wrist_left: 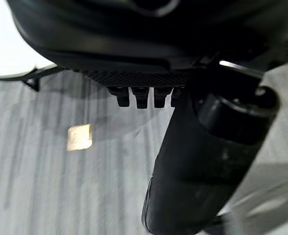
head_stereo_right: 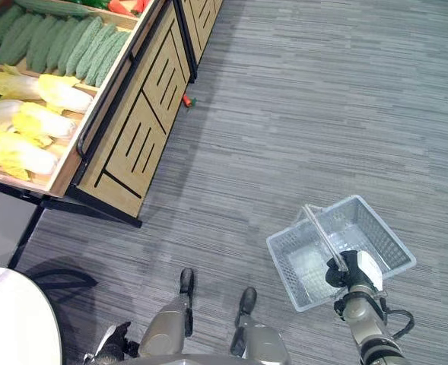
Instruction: Get the vegetables into the basket
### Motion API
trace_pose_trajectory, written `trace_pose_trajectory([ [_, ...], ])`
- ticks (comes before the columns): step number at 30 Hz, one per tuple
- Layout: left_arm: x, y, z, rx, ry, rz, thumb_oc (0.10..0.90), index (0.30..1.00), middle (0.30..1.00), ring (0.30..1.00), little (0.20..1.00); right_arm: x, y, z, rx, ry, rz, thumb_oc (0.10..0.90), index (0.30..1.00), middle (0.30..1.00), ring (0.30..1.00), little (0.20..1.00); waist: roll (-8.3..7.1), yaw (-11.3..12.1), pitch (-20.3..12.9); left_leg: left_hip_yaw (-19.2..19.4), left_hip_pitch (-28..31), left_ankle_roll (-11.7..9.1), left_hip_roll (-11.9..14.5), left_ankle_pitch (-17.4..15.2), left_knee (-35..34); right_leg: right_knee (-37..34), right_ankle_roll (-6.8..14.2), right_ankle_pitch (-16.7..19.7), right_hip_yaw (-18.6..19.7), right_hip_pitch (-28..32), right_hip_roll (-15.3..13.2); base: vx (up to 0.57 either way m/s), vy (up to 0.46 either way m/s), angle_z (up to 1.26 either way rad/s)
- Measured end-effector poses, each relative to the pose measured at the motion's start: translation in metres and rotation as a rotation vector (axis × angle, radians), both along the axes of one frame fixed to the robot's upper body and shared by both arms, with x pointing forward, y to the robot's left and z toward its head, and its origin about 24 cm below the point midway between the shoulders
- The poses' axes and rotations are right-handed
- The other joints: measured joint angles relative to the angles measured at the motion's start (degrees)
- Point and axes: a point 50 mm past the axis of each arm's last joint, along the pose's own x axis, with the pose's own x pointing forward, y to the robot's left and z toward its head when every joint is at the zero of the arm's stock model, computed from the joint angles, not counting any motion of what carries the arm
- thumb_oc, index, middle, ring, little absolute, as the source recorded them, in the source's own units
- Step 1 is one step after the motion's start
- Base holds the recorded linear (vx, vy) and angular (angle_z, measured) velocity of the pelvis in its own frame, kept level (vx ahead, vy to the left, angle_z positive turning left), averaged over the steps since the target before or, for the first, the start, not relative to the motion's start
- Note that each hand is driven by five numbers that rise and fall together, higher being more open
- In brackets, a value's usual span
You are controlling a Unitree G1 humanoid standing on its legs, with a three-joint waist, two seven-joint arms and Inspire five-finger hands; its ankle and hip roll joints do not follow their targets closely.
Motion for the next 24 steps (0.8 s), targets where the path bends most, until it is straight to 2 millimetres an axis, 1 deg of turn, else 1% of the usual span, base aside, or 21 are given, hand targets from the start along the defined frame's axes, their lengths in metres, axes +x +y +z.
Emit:
trace_pose_trajectory([
  [1,-0.004,0.001,-0.001,0.006,0.019,-0.010,0.900,1.000,1.000,1.000,1.000,0.000,0.002,-0.002,-0.003,0.014,0.012,0.400,0.300,0.300,0.300,0.300,0.51,0.78,0.08,-2.38,-0.43,-0.96,-0.67,0.61,-0.80,0.18,0.11,-0.38,0.76,1.17,0.31,0.43,0.158,-0.48],
  [2,-0.008,0.002,-0.001,0.011,0.036,-0.014,0.900,1.000,1.000,1.000,1.000,0.001,0.005,-0.005,-0.009,0.038,0.030,0.400,0.300,0.300,0.300,0.300,0.31,2.79,0.35,-7.02,-0.34,-0.93,-1.34,0.73,-0.79,0.25,0.50,-1.12,3.12,2.40,0.59,0.31,0.178,-0.78],
  [3,-0.012,0.002,-0.002,0.010,0.046,-0.017,0.900,1.000,1.000,1.000,1.000,0.003,0.007,-0.005,-0.005,0.037,0.040,0.400,0.300,0.300,0.300,0.300,0.29,4.16,0.37,-7.57,-0.30,-0.83,-1.18,0.81,-0.79,0.05,0.72,-1.50,4.92,3.24,0.74,0.27,0.184,-1.03],
  [5,-0.021,0.002,-0.003,0.010,0.077,-0.010,0.900,1.000,1.000,1.000,1.000,0.006,0.009,-0.003,0.003,0.014,0.051,0.400,0.300,0.300,0.300,0.300,0.58,4.53,0.23,-5.57,-0.18,0.98,-0.59,2.02,0.12,0.04,1.36,-2.10,6.19,5.33,0.64,0.16,0.127,-0.62],
  [6,-0.030,0.003,-0.004,0.012,0.103,-0.004,0.900,1.000,1.000,1.000,1.000,0.004,0.009,-0.003,0.004,0.014,0.049,0.400,0.300,0.300,0.300,0.300,1.01,4.42,-0.05,-4.76,0.57,1.33,-0.16,2.23,0.60,0.13,1.80,-2.58,6.64,7.06,0.50,0.15,0.177,-0.31],
  [7,-0.036,0.003,-0.004,0.012,0.116,-0.004,0.900,1.000,1.000,1.000,1.000,-0.004,0.005,-0.005,-0.002,0.027,0.040,0.400,0.300,0.300,0.300,0.300,1.75,4.20,-0.81,-3.72,1.04,2.04,0.45,3.80,1.59,0.30,2.80,-3.54,6.87,8.43,0.37,0.21,0.260,-0.19],
  [8,-0.031,0.007,-0.003,0.022,0.101,-0.008,0.900,1.000,1.000,1.000,1.000,-0.010,0.005,-0.008,0.007,0.040,0.024,0.400,0.300,0.300,0.300,0.300,0.44,4.27,-0.87,-2.42,1.23,5.02,-1.37,5.14,2.39,0.40,3.63,-4.29,7.06,9.18,-1.58,0.21,0.280,-0.11],
  [9,-0.022,0.011,-0.001,0.033,0.075,-0.016,0.900,1.000,1.000,1.000,1.000,-0.013,0.009,-0.012,0.019,0.055,0.023,0.400,0.300,0.300,0.300,0.300,-1.34,4.39,-1.62,-0.77,1.32,6.79,-3.54,3.69,2.31,1.63,4.33,-4.13,7.35,8.51,-4.26,0.18,0.254,-0.08],
  [11,-0.002,0.012,0.002,0.042,0.025,-0.046,0.900,1.000,1.000,1.000,1.000,-0.014,0.015,-0.016,0.041,0.060,0.026,0.400,0.300,0.300,0.300,0.300,-1.60,3.59,-1.67,0.93,3.42,9.89,-6.19,2.40,2.21,5.94,4.85,-3.72,8.08,7.88,-7.45,0.15,0.267,-0.14],
  [12,0.003,0.014,0.004,0.049,0.010,-0.054,0.900,1.000,1.000,1.000,1.000,-0.014,0.019,-0.018,0.053,0.059,0.028,0.400,0.300,0.300,0.300,0.300,-1.61,3.51,-1.68,1.29,4.25,10.38,-6.70,2.05,2.04,7.24,5.00,-3.63,8.19,7.86,-8.13,0.12,0.245,-0.19],
  [14,0.022,0.023,0.011,0.080,-0.056,-0.083,0.900,1.000,1.000,1.000,1.000,-0.010,0.031,-0.020,0.081,0.049,0.047,0.400,0.300,0.300,0.300,0.300,-1.74,3.42,-1.90,2.71,6.39,11.82,-7.61,0.50,1.24,12.73,5.97,-3.05,9.10,5.94,-9.45,0.10,0.282,-0.31],
  [15,0.039,0.032,0.018,0.105,-0.097,-0.089,0.900,1.000,1.000,1.000,1.000,0.003,0.039,-0.017,0.100,0.018,0.059,0.400,0.300,0.300,0.300,0.300,-1.37,2.66,-1.96,3.10,7.31,12.97,-7.68,-0.21,0.56,24.24,7.52,-2.19,10.22,-0.10,-10.17,0.11,0.379,-0.21],
  [16,0.043,0.033,0.019,0.110,-0.107,-0.094,0.900,1.000,1.000,1.000,1.000,0.009,0.042,-0.014,0.106,-0.001,0.065,0.400,0.300,0.300,0.300,0.300,-1.20,2.12,-2.09,3.09,8.00,13.03,-7.68,-0.35,0.47,30.84,9.19,-3.20,10.07,-3.13,-11.63,0.10,0.287,-0.04],
  [17,0.048,0.039,0.023,0.126,-0.129,-0.098,0.900,1.000,1.000,1.000,1.000,0.009,0.044,-0.014,0.110,-0.005,0.073,0.400,0.300,0.300,0.300,0.300,-1.76,2.05,-2.59,2.81,8.80,12.80,-8.22,-0.98,0.58,31.58,10.19,-4.19,10.89,-3.62,-11.80,0.17,0.363,0.09],
  [18,0.050,0.043,0.025,0.138,-0.133,-0.102,0.900,1.000,1.000,1.000,1.000,0.010,0.046,-0.015,0.108,0.001,0.085,0.400,0.300,0.300,0.300,0.300,-2.46,2.24,-2.69,3.19,9.50,14.65,-8.93,-2.84,1.67,35.36,10.94,0.14,12.12,-5.43,-12.08,0.17,0.213,0.06],
  [19,0.052,0.045,0.026,0.146,-0.128,-0.122,0.900,1.000,1.000,1.000,1.000,0.014,0.048,-0.014,0.109,-0.005,0.089,0.400,0.300,0.300,0.300,0.300,-2.56,2.12,-2.52,3.36,10.47,15.11,-9.44,-3.28,1.80,40.72,11.45,2.60,12.75,-7.83,-12.93,0.19,0.160,0.03],
  [20,0.052,0.044,0.025,0.146,-0.118,-0.133,0.900,1.000,1.000,1.000,1.000,0.017,0.048,-0.012,0.107,-0.014,0.094,0.400,0.300,0.300,0.300,0.300,-1.64,1.18,-2.04,2.40,12.80,16.22,-9.46,-4.13,1.16,49.05,11.58,5.16,12.89,-12.15,-13.69,0.21,0.084,0.11],
  [21,0.051,0.043,0.025,0.145,-0.118,-0.131,0.900,1.000,1.000,1.000,1.000,0.018,0.048,-0.011,0.108,-0.018,0.097,0.400,0.300,0.300,0.300,0.300,-1.18,1.17,-1.83,1.91,13.58,16.30,-9.43,-4.43,1.08,49.70,11.34,2.97,12.39,-13.14,-13.73,0.26,0.023,0.22],
  [22,0.052,0.044,0.026,0.149,-0.121,-0.128,0.900,1.000,1.000,1.000,1.000,0.016,0.049,-0.011,0.109,-0.017,0.099,0.400,0.300,0.300,0.300,0.300,-0.83,1.03,-1.66,1.34,14.54,15.99,-9.56,-4.87,1.30,46.66,11.32,0.12,11.13,-14.51,-13.53,0.28,-0.048,0.24],
  [23,0.051,0.046,0.026,0.152,-0.119,-0.123,0.900,1.000,1.000,1.000,1.000,0.017,0.050,-0.011,0.110,-0.022,0.100,0.400,0.300,0.300,0.300,0.300,-0.87,0.99,-1.65,1.31,14.84,16.08,-9.81,-5.08,1.30,44.23,11.17,-0.31,10.48,-15.44,-13.46,0.30,-0.107,0.39],
  [24,0.049,0.047,0.026,0.153,-0.110,-0.117,0.900,1.000,1.000,1.000,1.000,0.019,0.049,-0.009,0.107,-0.031,0.100,0.400,0.300,0.300,0.300,0.300,-0.84,0.15,-1.55,-0.02,15.48,15.46,-10.22,-5.71,1.29,36.35,11.04,-0.36,9.09,-16.36,-12.78,0.31,-0.147,0.44],
])
